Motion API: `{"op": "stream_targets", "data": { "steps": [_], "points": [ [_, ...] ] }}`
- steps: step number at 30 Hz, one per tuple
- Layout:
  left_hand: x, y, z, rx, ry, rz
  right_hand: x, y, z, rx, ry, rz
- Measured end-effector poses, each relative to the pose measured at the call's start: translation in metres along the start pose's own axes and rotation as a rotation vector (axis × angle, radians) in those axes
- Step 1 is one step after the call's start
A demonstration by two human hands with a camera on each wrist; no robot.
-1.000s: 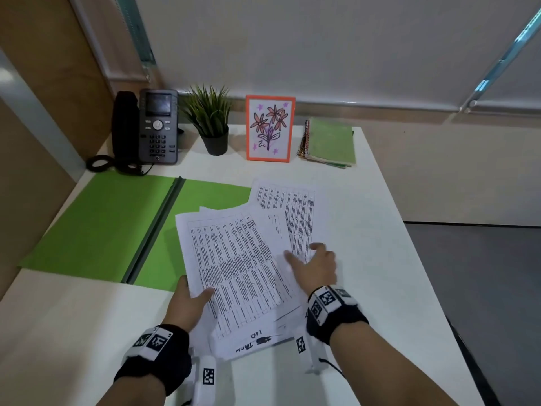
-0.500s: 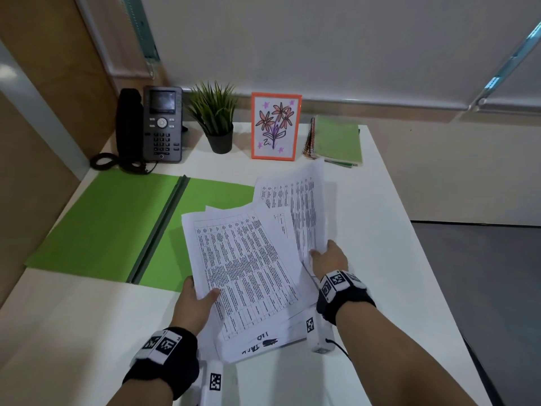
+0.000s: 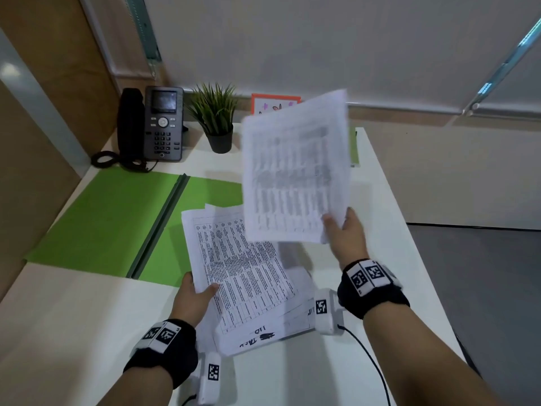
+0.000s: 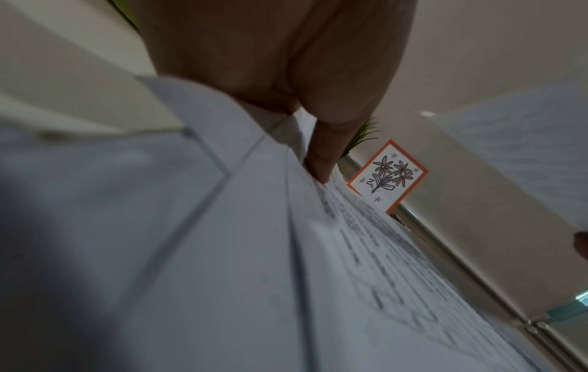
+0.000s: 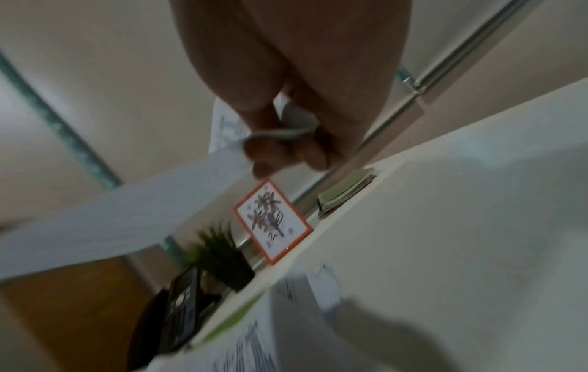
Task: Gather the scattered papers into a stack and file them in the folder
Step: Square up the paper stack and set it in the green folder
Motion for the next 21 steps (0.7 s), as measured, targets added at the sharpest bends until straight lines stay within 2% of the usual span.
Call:
{"op": "stream_targets", "data": {
  "steps": [2, 7, 9, 11, 13, 15, 18, 19, 21],
  "points": [
    [0.000, -0.001, 0.001, -0.032, -0.010, 0.017, -0.017, -0.009, -0.014, -0.063, 0.193, -0.077],
    [-0.005, -0.006, -0.001, -0.348, 0.019, 0.226, -0.057, -0.035, -0.036, -0.366, 0.435, -0.162],
    [-0.004, -0.008, 0.000, -0.320, 0.036, 0.179, -0.068, -0.046, -0.045, -0.433, 0.490, -0.160],
    [-0.004, -0.009, 0.001, -0.165, 0.023, 0.086, -0.075, -0.054, -0.050, -0.466, 0.525, -0.153],
    [-0.006, -0.012, 0.001, -0.082, 0.023, 0.033, -0.079, -0.058, -0.052, -0.479, 0.535, -0.141],
    [-0.012, -0.022, 0.003, -0.082, 0.017, -0.026, -0.077, -0.053, -0.049, -0.432, 0.464, -0.108],
    [-0.029, -0.052, 0.006, -0.147, 0.040, -0.152, -0.061, -0.034, -0.030, -0.236, 0.258, -0.104],
    [-0.034, -0.061, 0.008, -0.176, 0.059, -0.165, -0.055, -0.027, -0.022, -0.152, 0.228, -0.099],
    [-0.040, -0.079, 0.012, -0.230, 0.113, -0.215, -0.046, -0.010, -0.008, 0.017, 0.256, -0.072]
  ]
}}
Point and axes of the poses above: each hand's wrist, its own x-axis towards the middle knuckle, its own z-axis out of the back of the hand, y = z × x, the point moved 3 cm from there along x, towards the middle knuckle
